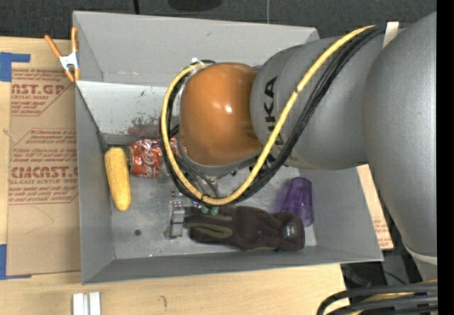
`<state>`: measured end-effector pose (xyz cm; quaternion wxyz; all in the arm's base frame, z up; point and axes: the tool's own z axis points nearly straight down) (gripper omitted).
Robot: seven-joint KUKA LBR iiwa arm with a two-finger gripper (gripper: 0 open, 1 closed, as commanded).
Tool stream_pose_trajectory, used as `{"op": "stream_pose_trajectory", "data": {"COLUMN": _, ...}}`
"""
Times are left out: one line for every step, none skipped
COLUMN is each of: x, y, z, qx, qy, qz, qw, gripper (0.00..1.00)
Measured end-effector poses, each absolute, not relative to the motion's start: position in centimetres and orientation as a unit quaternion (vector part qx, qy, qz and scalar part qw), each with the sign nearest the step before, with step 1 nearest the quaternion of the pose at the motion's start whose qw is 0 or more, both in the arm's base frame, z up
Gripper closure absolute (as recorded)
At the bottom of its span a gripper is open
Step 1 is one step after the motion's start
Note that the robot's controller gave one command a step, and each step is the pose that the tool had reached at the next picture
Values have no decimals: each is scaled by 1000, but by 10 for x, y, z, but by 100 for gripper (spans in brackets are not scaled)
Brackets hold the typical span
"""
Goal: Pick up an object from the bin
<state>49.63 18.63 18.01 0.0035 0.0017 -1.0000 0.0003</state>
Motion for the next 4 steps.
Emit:
{"op": "stream_pose_trajectory", "data": {"x": 498, "y": 185, "z": 185, "qx": 1, "qy": -1000, "qz": 0, "qw": 0, "gripper": 0}}
{"op": "stream_pose_trajectory", "data": {"x": 496, "y": 108, "z": 113, "qx": 41, "qy": -999, "qz": 0, "qw": -2, "gripper": 0}}
{"op": "stream_pose_trajectory", "data": {"x": 489, "y": 86, "z": 108, "qx": 61, "qy": -998, "qz": 0, "qw": 2, "gripper": 0}}
{"op": "stream_pose_trajectory", "data": {"x": 493, "y": 46, "z": 106, "qx": -5, "qy": -1000, "qz": 0, "qw": 0, "gripper": 0}}
